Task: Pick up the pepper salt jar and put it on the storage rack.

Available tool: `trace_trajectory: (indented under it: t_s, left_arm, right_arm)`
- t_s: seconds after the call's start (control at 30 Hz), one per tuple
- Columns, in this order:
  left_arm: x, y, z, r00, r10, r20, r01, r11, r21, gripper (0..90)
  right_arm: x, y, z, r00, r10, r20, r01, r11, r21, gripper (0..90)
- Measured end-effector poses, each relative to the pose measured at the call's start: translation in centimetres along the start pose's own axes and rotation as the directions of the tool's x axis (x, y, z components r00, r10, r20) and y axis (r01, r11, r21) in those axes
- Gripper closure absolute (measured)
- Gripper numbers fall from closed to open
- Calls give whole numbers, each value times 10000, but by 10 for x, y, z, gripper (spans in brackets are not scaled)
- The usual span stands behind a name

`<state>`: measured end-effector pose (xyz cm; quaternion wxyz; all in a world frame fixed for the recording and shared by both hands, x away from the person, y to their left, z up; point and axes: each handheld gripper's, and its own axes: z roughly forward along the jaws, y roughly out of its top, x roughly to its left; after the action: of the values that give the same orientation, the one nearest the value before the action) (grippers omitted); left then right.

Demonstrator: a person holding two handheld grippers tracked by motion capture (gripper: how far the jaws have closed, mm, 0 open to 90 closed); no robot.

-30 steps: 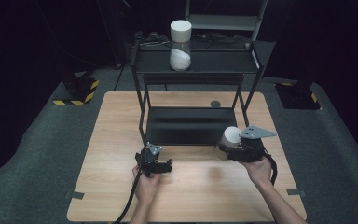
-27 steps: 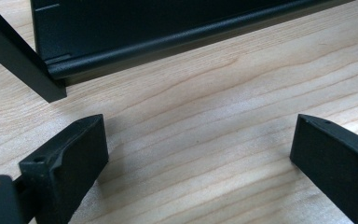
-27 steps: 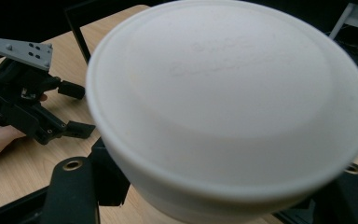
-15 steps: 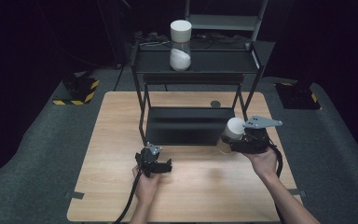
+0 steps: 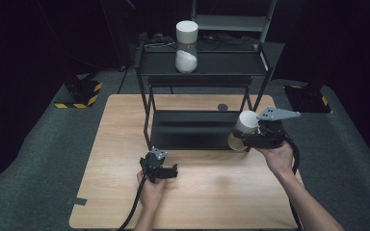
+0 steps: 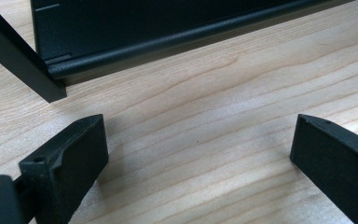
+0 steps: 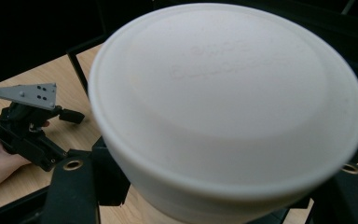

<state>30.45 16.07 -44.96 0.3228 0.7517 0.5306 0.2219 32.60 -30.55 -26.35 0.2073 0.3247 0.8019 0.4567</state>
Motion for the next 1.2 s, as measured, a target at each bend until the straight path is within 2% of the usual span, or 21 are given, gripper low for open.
trace_trajectory:
  t_s: [0.67, 1.2]
  left_arm:
    - [0, 0, 0, 10000, 0, -1, 0, 10000, 0, 41]
    - [0, 0, 0, 10000, -17, -1, 17, 10000, -16, 41]
  right_arm:
    - [-4, 52, -13, 9994, -335, -36, 335, 9994, -6, 344]
    - [-8, 93, -19, 9991, -412, 24, 413, 9991, -100, 345]
